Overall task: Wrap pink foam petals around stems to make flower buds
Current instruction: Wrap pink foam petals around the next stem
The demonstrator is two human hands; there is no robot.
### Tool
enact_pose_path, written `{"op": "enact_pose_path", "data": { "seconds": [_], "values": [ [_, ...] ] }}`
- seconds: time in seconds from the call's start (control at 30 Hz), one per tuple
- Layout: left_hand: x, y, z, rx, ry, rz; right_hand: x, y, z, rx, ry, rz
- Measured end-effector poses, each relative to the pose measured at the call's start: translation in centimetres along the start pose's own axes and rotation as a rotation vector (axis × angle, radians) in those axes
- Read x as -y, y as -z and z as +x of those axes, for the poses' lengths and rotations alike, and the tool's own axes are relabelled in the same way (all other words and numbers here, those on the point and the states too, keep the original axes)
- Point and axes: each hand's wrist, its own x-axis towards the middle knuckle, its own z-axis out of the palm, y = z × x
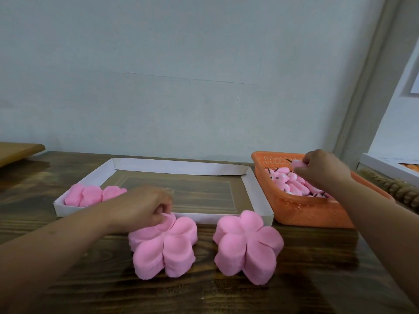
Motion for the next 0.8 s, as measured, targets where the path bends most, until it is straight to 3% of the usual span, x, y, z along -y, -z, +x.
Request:
{"op": "enact_pose_path", "data": {
  "seconds": [0.1, 0.3, 0.47, 0.53, 0.67, 0.73, 0.8],
  "values": [
    [0.1, 0.6, -0.2, 0.004, 0.038, -0.088, 0.0, -0.1, -0.2, 0.011, 0.003, 0.004],
    [-0.3, 1.5, -0.3, -0.153, 0.250, -0.520, 0.3, 0.2, -0.2, -0.023, 0.008, 0.048],
    [-0.5, 1.4, -0.5, 0.030, 0.440, -0.863, 0.6, 0.0, -0.5, -0.010, 0.019, 0.044],
    [-0.5, 1.3, -0.7, 0.112, 0.464, -0.824, 0.6, -0.1, -0.6, -0.012, 0.024, 0.040],
    [-0.8, 1.6, -1.0, 0.209, 0.413, -0.492, 0.8, 0.0, -0.8, -0.022, 0.014, 0.046],
    [-1.0, 1.7, -1.0, 0.138, 0.412, -0.544, 1.0, 0.0, -0.9, -0.024, 0.007, 0.057],
    [-1.4, 1.7, -1.0, 0.011, 0.453, -0.788, 1.2, 0.0, -0.9, -0.022, 0.005, 0.074]
  ]
}}
